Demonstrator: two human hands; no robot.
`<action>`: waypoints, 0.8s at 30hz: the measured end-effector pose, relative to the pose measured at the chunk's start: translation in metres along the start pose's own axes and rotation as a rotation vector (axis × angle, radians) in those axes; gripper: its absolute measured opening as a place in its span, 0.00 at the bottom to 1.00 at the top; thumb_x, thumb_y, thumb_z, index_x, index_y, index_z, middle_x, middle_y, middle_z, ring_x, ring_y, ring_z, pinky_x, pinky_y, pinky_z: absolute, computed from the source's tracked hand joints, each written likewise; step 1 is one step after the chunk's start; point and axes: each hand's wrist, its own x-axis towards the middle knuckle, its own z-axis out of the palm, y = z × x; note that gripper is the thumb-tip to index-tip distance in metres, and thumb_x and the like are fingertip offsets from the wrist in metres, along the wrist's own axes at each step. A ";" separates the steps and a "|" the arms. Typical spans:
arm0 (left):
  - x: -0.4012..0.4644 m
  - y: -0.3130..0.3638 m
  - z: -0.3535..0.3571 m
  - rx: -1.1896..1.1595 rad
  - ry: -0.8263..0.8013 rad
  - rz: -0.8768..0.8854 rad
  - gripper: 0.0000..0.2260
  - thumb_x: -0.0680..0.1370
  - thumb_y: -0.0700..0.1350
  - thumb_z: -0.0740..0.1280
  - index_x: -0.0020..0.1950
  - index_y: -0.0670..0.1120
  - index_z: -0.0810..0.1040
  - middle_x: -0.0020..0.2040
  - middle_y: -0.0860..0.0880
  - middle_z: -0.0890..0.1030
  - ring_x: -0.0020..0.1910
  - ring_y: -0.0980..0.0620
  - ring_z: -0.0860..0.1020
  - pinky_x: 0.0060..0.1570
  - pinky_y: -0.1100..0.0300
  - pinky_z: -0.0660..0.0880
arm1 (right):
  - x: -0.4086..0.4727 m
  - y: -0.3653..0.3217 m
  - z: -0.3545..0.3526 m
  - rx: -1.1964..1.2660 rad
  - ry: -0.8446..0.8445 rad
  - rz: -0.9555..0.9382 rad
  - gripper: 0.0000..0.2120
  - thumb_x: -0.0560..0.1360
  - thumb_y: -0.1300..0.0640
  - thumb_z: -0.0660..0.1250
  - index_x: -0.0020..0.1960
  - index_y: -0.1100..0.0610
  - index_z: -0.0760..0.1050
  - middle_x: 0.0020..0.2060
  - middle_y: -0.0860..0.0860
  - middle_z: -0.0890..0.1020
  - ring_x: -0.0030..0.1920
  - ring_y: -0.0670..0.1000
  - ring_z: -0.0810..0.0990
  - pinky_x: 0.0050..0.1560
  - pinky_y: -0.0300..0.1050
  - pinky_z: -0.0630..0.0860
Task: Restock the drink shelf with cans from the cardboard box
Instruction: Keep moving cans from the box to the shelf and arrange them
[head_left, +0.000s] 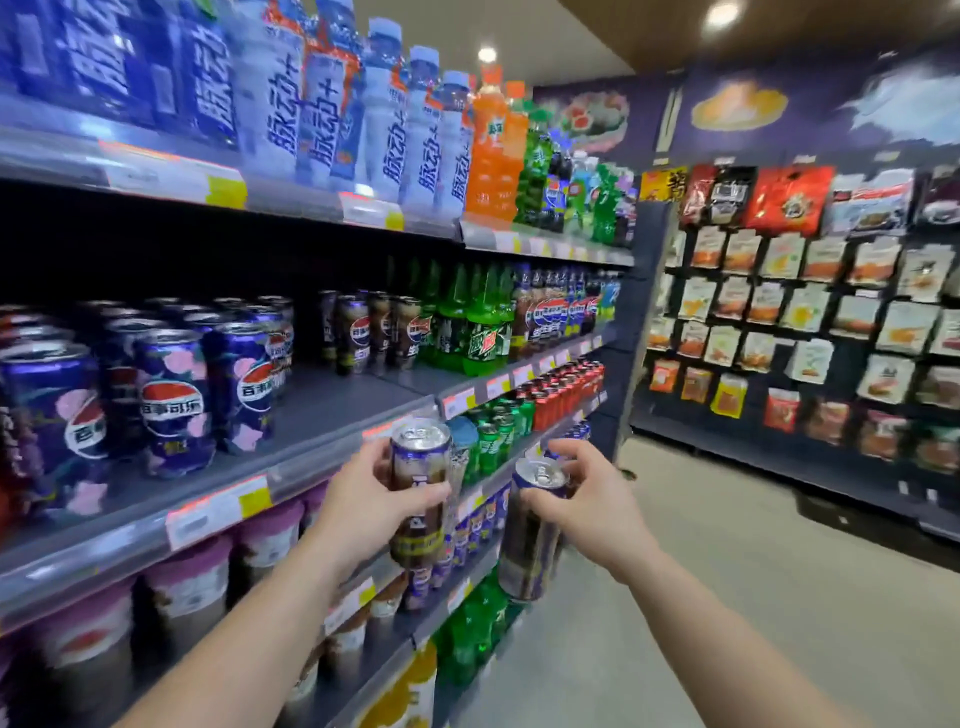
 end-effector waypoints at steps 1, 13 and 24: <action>0.014 0.000 0.006 0.003 0.027 -0.006 0.21 0.64 0.44 0.81 0.52 0.54 0.77 0.45 0.56 0.85 0.45 0.58 0.82 0.46 0.60 0.77 | 0.024 0.002 -0.003 -0.005 -0.028 -0.022 0.27 0.65 0.48 0.78 0.61 0.44 0.72 0.49 0.46 0.80 0.46 0.43 0.80 0.51 0.42 0.76; 0.139 0.011 -0.004 0.155 0.234 0.012 0.24 0.60 0.53 0.81 0.53 0.56 0.79 0.48 0.56 0.85 0.49 0.56 0.82 0.54 0.52 0.78 | 0.220 -0.021 0.045 0.160 -0.165 -0.264 0.27 0.69 0.48 0.75 0.66 0.48 0.71 0.48 0.42 0.76 0.45 0.36 0.74 0.44 0.33 0.70; 0.172 0.035 -0.019 0.186 0.498 0.051 0.24 0.60 0.48 0.81 0.54 0.52 0.80 0.47 0.56 0.85 0.47 0.60 0.82 0.47 0.63 0.75 | 0.339 -0.055 0.132 0.224 -0.192 -0.373 0.33 0.67 0.43 0.75 0.69 0.53 0.72 0.59 0.49 0.81 0.59 0.50 0.79 0.62 0.47 0.74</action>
